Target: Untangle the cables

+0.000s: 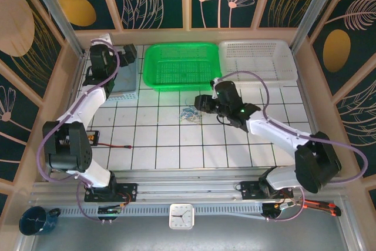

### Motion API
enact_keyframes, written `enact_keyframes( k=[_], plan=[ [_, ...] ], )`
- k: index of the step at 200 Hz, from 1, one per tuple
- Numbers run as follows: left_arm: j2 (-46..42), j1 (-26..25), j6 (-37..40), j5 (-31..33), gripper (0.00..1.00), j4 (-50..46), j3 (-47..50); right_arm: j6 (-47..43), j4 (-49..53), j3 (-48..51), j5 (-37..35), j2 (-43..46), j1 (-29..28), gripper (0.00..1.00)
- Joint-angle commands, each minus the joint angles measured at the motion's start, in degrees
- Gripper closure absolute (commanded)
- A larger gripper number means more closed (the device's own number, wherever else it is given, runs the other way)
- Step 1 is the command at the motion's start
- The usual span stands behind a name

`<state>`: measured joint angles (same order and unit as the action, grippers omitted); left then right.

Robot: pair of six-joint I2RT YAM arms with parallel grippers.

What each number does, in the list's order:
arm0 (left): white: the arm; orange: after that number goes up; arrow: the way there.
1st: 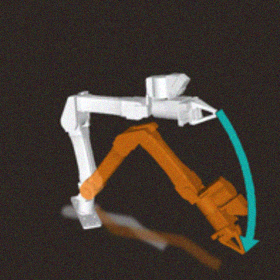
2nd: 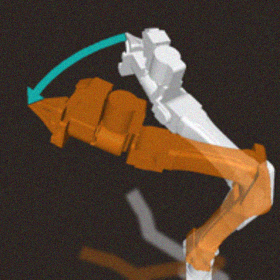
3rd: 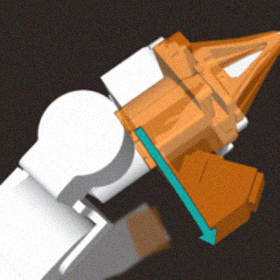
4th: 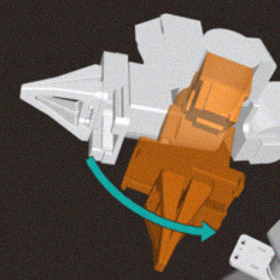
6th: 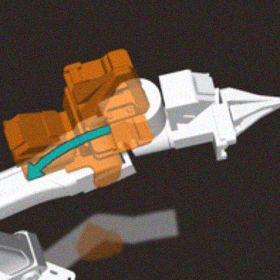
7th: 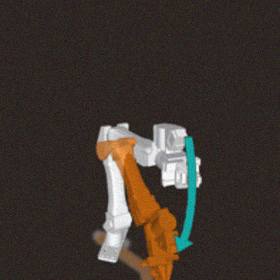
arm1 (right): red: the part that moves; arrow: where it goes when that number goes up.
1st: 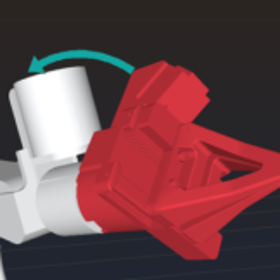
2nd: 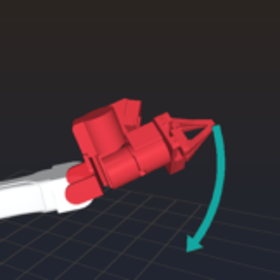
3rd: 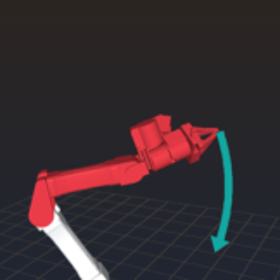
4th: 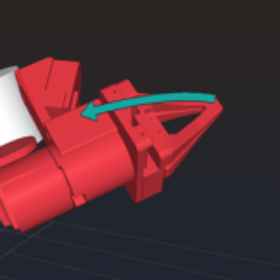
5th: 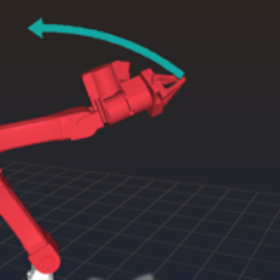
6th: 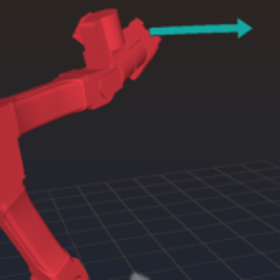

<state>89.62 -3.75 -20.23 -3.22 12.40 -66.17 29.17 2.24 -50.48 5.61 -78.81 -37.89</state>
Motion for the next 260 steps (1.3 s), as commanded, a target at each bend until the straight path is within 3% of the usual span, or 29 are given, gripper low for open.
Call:
enact_keyframes(
  k=[1,34,84,150,241,260],
  plan=[
    [-4.08,-1.79,-6.04,-8.00,0.01,1.18,5.17,-3.60,2.81,-4.37,-1.57,-4.51,-0.51,0.47],
    [-10.01,-5.50,-10.37,-9.89,0.01,3.91,13.32,-5.06,3.78,-9.29,-2.00,-12.49,-0.94,0.47],
    [-16.63,-5.83,-22.90,-7.91,0.01,10.27,23.47,-5.44,4.96,-17.54,-8.27,-24.61,-2.82,0.46],
    [-19.13,-5.88,-24.35,-8.64,0.01,10.49,26.40,-2.86,4.10,-22.10,-16.53,-32.45,-4.30,0.45],
    [-18.78,-5.83,-24.89,-10.21,0.01,11.09,26.71,-1.65,2.68,-27.12,-14.09,-38.76,-4.18,0.47],
    [-18.78,-5.83,-24.88,-10.50,0.01,11.08,26.96,-1.65,2.36,-27.50,-14.13,-39.62,-4.19,0.52]
  ],
)
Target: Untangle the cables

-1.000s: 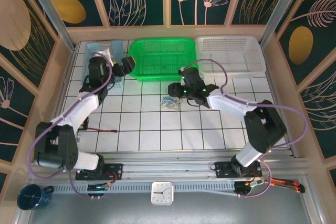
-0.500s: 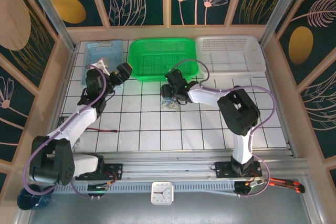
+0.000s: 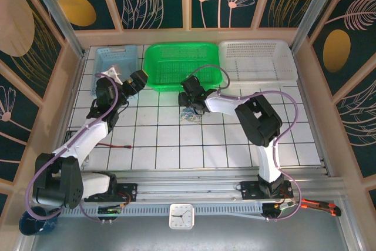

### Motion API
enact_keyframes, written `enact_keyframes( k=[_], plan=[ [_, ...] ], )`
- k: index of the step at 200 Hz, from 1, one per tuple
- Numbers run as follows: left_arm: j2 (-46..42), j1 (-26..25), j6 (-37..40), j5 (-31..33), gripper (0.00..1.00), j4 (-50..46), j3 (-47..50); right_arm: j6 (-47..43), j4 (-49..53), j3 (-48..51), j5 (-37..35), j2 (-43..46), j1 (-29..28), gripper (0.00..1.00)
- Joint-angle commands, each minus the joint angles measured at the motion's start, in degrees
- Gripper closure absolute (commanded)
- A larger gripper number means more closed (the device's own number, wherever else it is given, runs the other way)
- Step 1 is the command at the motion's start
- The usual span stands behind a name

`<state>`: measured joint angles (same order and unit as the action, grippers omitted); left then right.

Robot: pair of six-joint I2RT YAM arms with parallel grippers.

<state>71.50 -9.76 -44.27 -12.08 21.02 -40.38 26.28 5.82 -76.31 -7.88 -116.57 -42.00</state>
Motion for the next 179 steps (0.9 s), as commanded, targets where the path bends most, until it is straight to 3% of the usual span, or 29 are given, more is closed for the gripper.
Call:
enact_keyframes(
  k=[1,9,17,35,100,179],
  plan=[
    [-0.67,0.18,-0.83,-1.64,0.01,2.46,1.18,1.24,-1.22,-1.67,-0.65,-1.85,-0.08,0.52],
    [-0.67,0.18,-0.84,-1.76,0.01,2.60,1.27,1.10,-1.45,-1.56,-0.65,-1.91,-0.07,0.58],
    [-0.69,0.14,-0.82,-1.84,0.01,2.70,1.30,0.97,-1.63,-1.37,-0.56,-1.71,-0.02,0.75],
    [-0.84,0.18,-0.56,-1.77,0.01,2.40,1.40,0.54,-2.83,0.04,0.24,-0.08,-0.06,1.00],
    [-0.74,0.19,2.06,-3.44,0.01,0.72,0.92,-0.66,-5.74,6.82,1.92,13.88,0.07,1.00],
    [-0.76,-1.10,3.47,-7.63,0.01,1.48,3.37,0.92,-7.39,10.78,4.89,22.26,0.34,1.00]
  ],
)
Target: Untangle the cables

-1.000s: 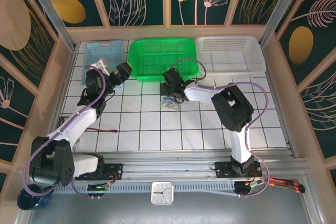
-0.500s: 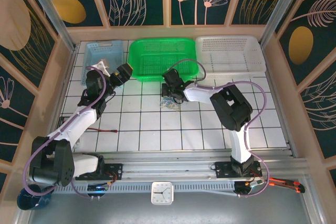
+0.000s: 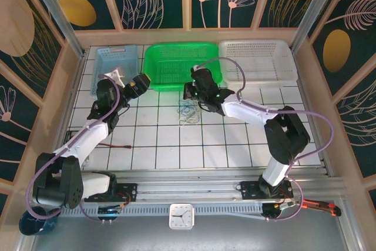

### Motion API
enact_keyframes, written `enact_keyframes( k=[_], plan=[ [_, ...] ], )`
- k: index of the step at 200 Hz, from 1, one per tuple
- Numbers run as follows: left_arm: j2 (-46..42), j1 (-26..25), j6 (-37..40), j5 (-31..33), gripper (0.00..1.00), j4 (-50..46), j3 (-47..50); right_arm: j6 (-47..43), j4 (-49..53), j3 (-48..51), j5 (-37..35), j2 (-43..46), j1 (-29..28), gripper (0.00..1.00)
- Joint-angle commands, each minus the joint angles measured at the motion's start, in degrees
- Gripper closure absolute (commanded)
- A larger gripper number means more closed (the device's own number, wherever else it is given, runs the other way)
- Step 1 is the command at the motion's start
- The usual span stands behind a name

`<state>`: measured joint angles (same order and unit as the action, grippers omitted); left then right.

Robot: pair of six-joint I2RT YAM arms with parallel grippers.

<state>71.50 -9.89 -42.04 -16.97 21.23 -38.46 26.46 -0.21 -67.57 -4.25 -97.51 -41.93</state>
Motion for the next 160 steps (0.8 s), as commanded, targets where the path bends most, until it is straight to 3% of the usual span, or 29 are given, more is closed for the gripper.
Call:
enact_keyframes(
  k=[1,108,160],
  plan=[
    [-0.71,-1.03,1.25,-2.72,0.01,1.31,1.50,0.77,-1.36,2.11,1.30,3.29,0.27,1.00],
    [-0.23,-7.92,5.07,-6.58,0.01,5.43,3.61,2.88,-3.53,6.83,1.27,13.94,0.30,1.00],
    [1.10,-15.48,10.77,-2.46,0.01,5.37,4.93,3.38,-4.28,7.24,2.31,17.24,0.54,1.00]
  ],
)
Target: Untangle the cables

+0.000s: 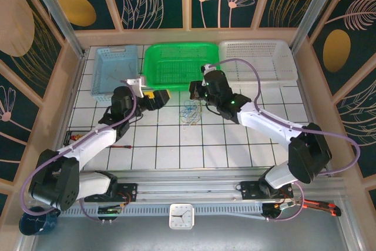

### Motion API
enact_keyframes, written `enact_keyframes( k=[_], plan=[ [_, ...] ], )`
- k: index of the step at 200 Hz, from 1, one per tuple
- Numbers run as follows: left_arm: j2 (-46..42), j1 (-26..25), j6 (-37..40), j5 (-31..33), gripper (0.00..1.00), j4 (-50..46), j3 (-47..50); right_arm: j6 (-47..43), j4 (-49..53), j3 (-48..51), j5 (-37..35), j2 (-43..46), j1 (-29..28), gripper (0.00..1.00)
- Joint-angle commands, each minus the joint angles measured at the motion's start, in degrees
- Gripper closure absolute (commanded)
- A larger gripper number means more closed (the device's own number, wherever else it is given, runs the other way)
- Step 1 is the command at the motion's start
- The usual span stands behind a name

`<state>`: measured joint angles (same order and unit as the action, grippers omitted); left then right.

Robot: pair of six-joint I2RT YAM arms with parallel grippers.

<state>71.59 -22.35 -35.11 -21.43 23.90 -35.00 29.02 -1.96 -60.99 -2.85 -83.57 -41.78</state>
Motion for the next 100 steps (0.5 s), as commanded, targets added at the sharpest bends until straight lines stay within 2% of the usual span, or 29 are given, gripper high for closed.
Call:
enact_keyframes(
  k=[1,53,100],
  plan=[
    [1.05,-3.17,3.87,2.14,0.01,2.76,1.54,0.89,-2.53,0.68,1.00,3.31,0.43,1.00],
    [5.75,-10.60,9.19,7.29,0.01,7.26,0.76,2.33,-3.32,2.72,1.62,5.32,0.42,1.00],
    [11.63,-13.90,12.22,7.39,0.01,10.72,-3.58,3.63,-3.94,4.64,3.82,7.31,0.26,1.00]
  ],
)
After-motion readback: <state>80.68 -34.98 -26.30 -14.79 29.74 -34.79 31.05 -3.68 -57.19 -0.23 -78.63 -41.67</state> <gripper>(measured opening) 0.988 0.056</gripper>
